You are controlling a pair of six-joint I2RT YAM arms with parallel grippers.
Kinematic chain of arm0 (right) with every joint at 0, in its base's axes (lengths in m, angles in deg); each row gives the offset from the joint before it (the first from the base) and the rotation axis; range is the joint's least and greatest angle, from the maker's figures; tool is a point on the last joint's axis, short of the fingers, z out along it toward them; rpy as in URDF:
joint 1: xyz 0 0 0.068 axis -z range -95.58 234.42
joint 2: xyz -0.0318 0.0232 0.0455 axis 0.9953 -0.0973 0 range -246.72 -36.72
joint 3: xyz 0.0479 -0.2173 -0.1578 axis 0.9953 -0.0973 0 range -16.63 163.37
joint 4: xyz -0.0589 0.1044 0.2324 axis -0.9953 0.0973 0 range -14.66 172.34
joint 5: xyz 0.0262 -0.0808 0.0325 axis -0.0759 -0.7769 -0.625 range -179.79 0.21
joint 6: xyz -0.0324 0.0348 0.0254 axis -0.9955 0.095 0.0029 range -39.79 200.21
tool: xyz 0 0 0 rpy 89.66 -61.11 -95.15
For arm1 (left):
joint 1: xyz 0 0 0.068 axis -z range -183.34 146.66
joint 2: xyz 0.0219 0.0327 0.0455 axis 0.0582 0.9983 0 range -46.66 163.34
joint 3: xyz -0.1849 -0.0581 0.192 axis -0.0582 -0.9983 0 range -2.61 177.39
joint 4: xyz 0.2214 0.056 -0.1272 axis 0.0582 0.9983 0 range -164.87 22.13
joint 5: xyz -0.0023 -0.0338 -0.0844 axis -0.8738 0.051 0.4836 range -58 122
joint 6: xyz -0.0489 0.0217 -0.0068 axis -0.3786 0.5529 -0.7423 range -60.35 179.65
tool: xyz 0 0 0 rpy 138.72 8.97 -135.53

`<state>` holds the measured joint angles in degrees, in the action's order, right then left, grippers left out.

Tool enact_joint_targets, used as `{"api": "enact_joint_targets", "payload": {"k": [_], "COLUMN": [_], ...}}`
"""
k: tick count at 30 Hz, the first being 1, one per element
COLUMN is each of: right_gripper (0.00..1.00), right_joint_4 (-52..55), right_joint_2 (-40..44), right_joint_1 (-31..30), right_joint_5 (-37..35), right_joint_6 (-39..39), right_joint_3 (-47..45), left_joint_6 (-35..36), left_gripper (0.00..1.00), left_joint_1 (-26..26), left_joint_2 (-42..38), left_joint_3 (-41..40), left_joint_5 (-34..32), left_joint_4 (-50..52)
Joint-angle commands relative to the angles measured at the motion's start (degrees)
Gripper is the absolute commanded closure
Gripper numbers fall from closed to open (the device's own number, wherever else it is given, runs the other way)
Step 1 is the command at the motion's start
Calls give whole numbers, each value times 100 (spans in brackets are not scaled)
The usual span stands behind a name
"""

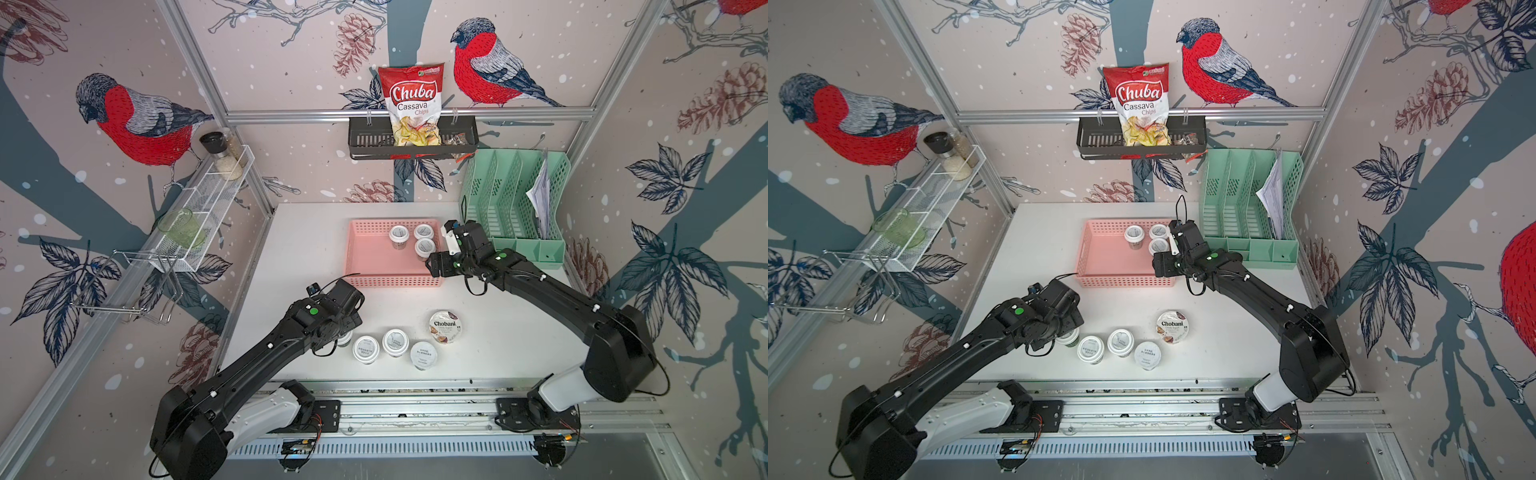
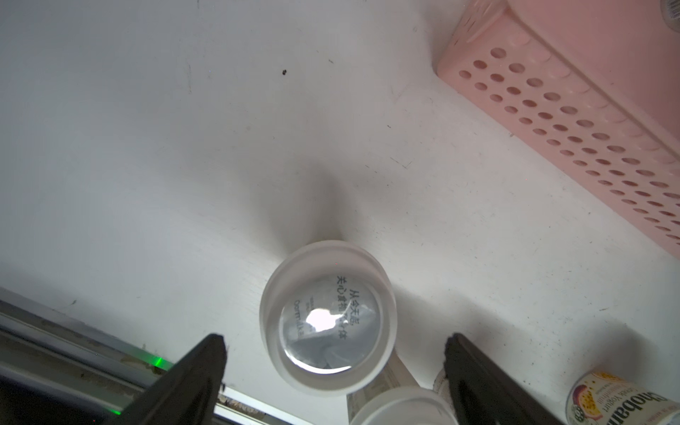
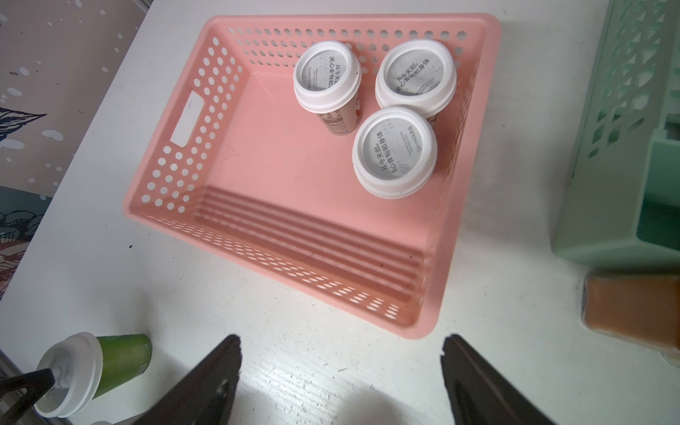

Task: Put the yogurt in the basket
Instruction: Pick up the yogurt from the center of the board.

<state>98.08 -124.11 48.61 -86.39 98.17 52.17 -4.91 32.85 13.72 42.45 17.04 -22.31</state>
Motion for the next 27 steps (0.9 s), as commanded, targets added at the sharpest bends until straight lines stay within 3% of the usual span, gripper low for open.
{"api": "enact_joint_targets", "payload": {"k": [1, 27], "right_gripper": [12, 12], "right_joint_4": [-107, -24], "right_joint_2": [-96, -449], "right_joint_1": [-5, -21], "right_joint_5": [47, -37], "right_joint_6": [-23, -48], "right_joint_3": [105, 272], "left_joint_6": [31, 435], "left_gripper": [4, 4], "left_joint_1": [11, 11], "left_joint_2": [20, 613], "left_joint_3": [-65, -305], "left_joint_5": [9, 2], "left_joint_4": [-118, -526]}}
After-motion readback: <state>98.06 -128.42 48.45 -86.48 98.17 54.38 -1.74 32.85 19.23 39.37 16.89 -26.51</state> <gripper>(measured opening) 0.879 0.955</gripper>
